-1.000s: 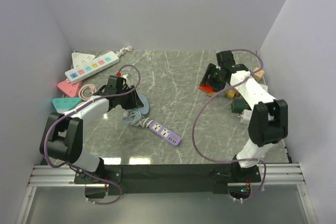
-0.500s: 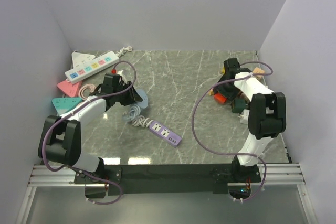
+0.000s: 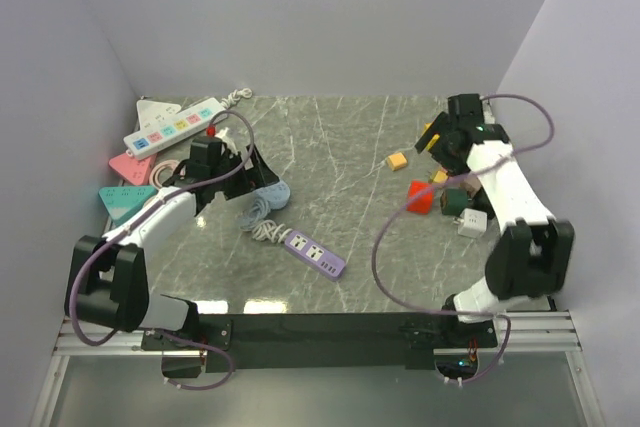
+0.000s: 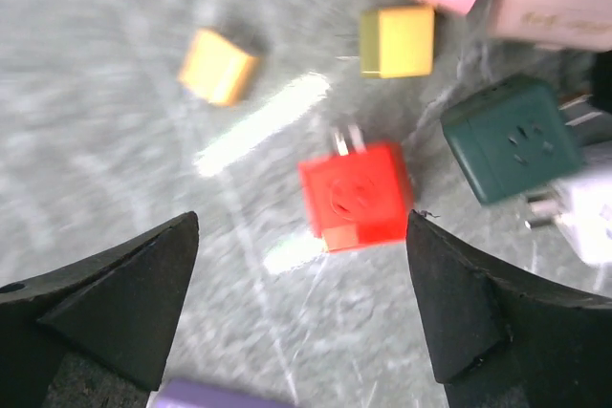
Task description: Pull the plug off the socket
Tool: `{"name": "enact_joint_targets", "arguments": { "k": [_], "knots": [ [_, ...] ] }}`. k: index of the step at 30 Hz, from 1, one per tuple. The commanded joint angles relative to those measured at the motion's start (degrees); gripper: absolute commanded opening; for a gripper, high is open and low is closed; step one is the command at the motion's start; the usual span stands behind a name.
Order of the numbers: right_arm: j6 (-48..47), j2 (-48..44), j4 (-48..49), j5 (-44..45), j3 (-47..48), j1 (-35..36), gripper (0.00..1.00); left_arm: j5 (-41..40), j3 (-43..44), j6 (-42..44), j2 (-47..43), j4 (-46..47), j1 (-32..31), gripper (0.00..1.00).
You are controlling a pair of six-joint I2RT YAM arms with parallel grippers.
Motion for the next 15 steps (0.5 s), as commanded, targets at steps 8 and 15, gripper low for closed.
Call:
{"name": "enact_joint_targets", "arguments": {
  "k": [8, 15],
  "knots": [
    [-7.2, -29.8, -4.9, -3.2, -8.0, -0.2, 0.97, -1.3, 3.4, 0.0, -14.1, -5.3, 0.2, 0.99],
    [-11.2, -50.8, -1.2, -18.8, -21.5, -0.1, 0.98, -5.2, 2.0, -2.4, -28.4, -9.9, 0.2, 0.99]
  ]
}}
